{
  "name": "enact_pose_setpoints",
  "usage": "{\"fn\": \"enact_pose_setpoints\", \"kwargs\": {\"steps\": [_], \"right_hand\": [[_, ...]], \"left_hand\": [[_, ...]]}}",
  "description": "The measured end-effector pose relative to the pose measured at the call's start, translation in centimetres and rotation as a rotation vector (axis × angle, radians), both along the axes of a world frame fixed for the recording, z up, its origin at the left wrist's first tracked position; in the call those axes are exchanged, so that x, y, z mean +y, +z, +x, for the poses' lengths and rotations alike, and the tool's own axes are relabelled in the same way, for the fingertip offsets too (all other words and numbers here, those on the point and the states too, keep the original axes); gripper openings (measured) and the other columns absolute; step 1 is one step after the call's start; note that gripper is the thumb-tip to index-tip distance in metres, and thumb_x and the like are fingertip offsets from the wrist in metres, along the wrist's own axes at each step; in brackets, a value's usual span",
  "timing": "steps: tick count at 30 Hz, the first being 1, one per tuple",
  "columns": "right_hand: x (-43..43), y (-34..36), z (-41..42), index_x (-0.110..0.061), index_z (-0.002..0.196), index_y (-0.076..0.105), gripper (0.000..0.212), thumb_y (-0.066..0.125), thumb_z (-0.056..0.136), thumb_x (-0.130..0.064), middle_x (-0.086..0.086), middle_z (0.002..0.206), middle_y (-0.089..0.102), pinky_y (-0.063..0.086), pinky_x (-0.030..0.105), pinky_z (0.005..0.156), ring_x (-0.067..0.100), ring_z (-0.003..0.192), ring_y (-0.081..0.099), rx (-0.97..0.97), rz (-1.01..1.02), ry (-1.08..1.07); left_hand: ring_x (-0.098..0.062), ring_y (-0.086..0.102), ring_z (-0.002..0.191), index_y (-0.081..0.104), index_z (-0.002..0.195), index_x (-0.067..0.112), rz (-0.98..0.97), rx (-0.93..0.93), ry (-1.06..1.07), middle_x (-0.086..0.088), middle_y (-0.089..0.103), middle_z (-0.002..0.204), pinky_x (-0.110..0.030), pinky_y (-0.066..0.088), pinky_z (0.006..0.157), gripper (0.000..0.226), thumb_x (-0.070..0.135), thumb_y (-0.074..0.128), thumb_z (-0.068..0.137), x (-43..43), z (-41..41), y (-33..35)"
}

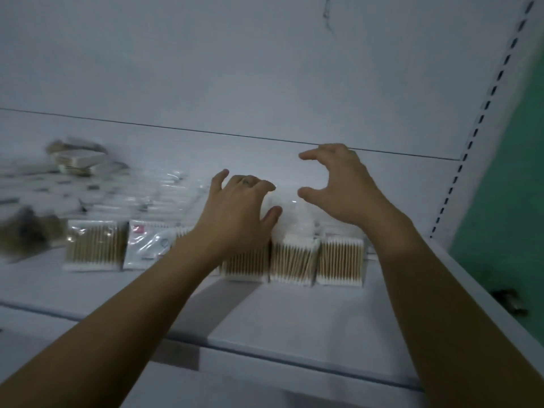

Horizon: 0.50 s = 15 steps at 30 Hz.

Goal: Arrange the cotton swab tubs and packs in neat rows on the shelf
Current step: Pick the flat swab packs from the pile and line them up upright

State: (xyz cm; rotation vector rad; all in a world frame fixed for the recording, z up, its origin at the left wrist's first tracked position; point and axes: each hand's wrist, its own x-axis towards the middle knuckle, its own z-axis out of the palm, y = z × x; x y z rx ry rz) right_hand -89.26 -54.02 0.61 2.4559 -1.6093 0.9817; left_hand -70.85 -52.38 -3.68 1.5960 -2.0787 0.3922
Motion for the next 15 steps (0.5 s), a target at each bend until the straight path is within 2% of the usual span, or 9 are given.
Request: {"fn": "enact_pose_setpoints", "kwargs": {"steps": [5, 8, 12, 15], "right_hand": [[-1.2, 2.2, 9.6, -0.031, 0.143, 0.04, 0.066, 0.07, 0.085, -0.039, -0.001, 0.15, 0.033, 0.027, 0.04, 0.114, 0.02, 0.139, 0.029, 0.168, 0.071, 0.153], [-2.0, 2.4, 15.8, -0.03, 0.144, 0.038, 0.069, 0.071, 0.084, -0.041, 0.002, 0.149, 0.035, 0.031, 0.043, 0.112, 0.023, 0.137, 0.033, 0.244, 0.128, 0.215], [-3.2, 2.6, 23.9, -0.03, 0.145, 0.037, 0.07, 0.07, 0.084, -0.042, 0.003, 0.147, 0.037, 0.037, 0.042, 0.107, 0.025, 0.13, 0.041, 0.314, 0.189, 0.286], [-3.9, 2.4, 29.6, -0.028, 0.144, 0.038, 0.068, 0.07, 0.085, -0.04, 0.004, 0.146, 0.038, 0.039, 0.039, 0.104, 0.025, 0.128, 0.044, 0.341, 0.197, 0.324]], "left_hand": [[-0.021, 0.05, 0.126, 0.045, 0.14, 0.027, 0.034, 0.041, 0.134, 0.0, 0.057, 0.135, -0.043, 0.021, 0.114, 0.052, 0.053, 0.045, 0.095, 0.1, 9.2, 2.3], [-0.023, 0.052, 0.123, 0.046, 0.139, 0.026, 0.087, 0.035, 0.242, -0.001, 0.058, 0.134, -0.043, 0.028, 0.11, 0.054, 0.056, 0.046, 0.094, 0.3, 14.8, 2.6], [-0.022, 0.054, 0.121, 0.048, 0.136, 0.026, 0.129, 0.119, 0.331, 0.0, 0.061, 0.131, -0.043, 0.034, 0.108, 0.053, 0.056, 0.047, 0.093, 0.5, 22.3, 3.1], [-0.022, 0.052, 0.123, 0.05, 0.135, 0.026, 0.145, 0.138, 0.398, 0.001, 0.061, 0.131, -0.043, 0.029, 0.107, 0.051, 0.056, 0.047, 0.093, 0.9, 27.3, 3.4]]}}
